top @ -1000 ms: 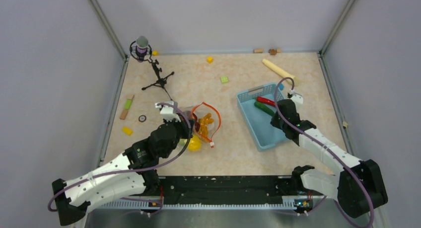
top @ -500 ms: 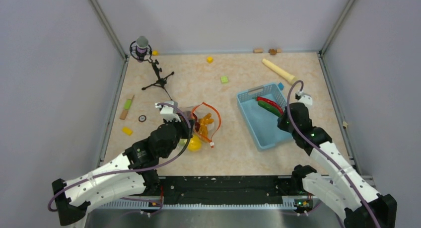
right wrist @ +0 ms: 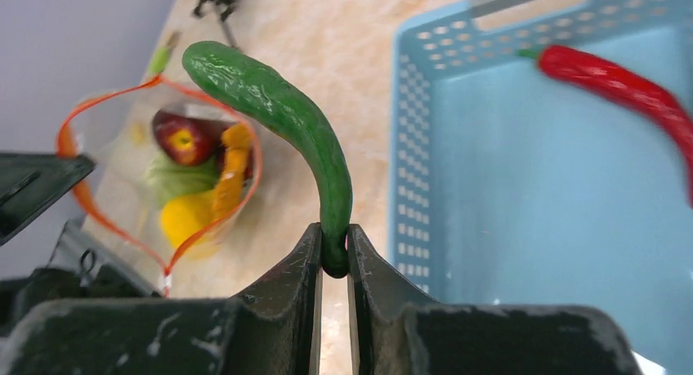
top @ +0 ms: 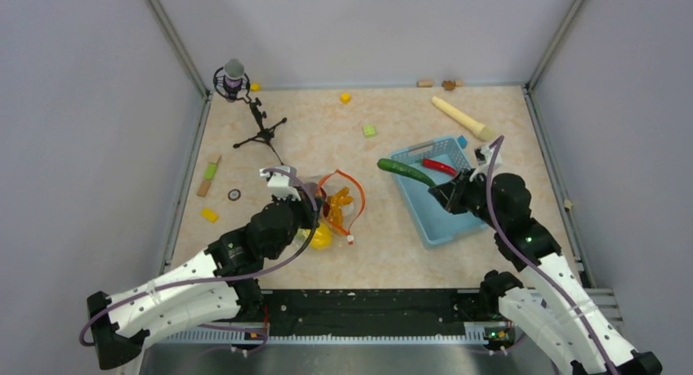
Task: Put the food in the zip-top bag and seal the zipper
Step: Place the fake vegetable in the zipper food storage bag.
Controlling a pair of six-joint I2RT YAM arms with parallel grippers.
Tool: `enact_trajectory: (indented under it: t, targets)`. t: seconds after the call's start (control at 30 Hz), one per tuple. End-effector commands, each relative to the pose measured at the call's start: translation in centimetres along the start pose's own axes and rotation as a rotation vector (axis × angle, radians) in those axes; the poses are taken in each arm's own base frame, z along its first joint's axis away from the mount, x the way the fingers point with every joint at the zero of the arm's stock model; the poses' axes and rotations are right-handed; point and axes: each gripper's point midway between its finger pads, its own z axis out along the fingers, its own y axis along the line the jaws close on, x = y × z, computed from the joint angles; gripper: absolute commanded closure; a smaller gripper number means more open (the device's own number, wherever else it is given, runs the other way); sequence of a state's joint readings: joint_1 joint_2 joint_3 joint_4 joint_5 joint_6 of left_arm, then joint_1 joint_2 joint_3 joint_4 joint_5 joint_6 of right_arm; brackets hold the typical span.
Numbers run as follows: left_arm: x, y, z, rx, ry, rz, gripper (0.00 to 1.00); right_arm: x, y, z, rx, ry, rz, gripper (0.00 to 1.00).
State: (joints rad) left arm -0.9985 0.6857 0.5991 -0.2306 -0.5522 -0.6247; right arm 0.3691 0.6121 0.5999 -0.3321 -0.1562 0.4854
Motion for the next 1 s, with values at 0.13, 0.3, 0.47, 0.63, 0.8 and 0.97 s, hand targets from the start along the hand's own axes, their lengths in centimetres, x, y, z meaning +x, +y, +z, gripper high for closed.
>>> enact_trajectory:
  t: [0.13, 0.3, 0.47, 0.63, 0.8, 0.97]
  targets:
    - [-1.2, -1.2, -0.2, 0.050, -0.037, -0.019, 1.00, 2.6, 8.6, 2.3, -0.283, 0.139, -0.171, 1.00]
    - [-1.3, -1.2, -0.3, 0.057, -0.039, -0.022, 1.00, 3.4, 11.0, 4.6, -0.269, 0.156, -0.202, 1.00]
    - [-1.2, -1.5, -0.3, 0.072, -0.033, -0.018, 1.00, 2.7, 11.6, 7.1, -0.128, 0.075, -0.190, 1.00]
    - [-0.9, -2.0, -0.2, 0.092, -0.015, -0.008, 1.00, 2.7, 13.1, 9.1, -0.059, 0.011, -0.195, 1.00]
    - [-0.6, -3.0, -0.4, 0.148, 0.003, 0.004, 1.00, 3.2, 15.3, 11.2, -0.035, -0.022, -0.189, 1.00]
    - [-0.2, -4.1, -0.6, 0.207, 0.030, 0.018, 1.00, 3.4, 18.1, 12.2, -0.052, -0.062, -0.190, 1.00]
